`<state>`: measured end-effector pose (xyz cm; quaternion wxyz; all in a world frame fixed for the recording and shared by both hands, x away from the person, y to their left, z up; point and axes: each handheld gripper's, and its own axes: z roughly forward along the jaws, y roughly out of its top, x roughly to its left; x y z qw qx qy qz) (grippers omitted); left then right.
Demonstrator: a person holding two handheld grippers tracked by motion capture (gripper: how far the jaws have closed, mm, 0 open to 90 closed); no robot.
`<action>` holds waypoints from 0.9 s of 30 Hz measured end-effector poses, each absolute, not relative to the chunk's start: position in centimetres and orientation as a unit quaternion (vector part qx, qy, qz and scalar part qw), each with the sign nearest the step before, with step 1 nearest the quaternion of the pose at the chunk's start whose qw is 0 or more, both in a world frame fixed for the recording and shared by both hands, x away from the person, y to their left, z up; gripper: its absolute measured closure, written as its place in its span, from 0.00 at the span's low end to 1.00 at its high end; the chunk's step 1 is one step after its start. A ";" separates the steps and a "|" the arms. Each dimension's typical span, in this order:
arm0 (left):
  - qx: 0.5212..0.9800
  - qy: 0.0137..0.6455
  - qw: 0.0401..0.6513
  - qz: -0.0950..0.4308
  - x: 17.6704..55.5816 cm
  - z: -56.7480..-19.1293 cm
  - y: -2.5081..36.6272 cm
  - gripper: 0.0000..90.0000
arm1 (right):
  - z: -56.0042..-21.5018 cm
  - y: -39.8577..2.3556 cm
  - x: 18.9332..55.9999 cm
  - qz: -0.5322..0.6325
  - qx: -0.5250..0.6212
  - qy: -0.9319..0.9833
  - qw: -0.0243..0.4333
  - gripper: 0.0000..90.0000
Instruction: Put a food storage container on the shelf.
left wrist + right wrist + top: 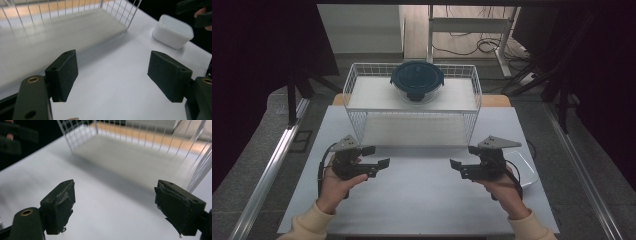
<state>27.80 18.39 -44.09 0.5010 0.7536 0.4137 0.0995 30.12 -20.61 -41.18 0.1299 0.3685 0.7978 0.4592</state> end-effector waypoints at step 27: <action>0.774 0.437 0.447 0.096 26.3 -48.7 18.3 0.27 | -45.4 -21.1 28.7 0.431 0.356 0.823 0.103 0.21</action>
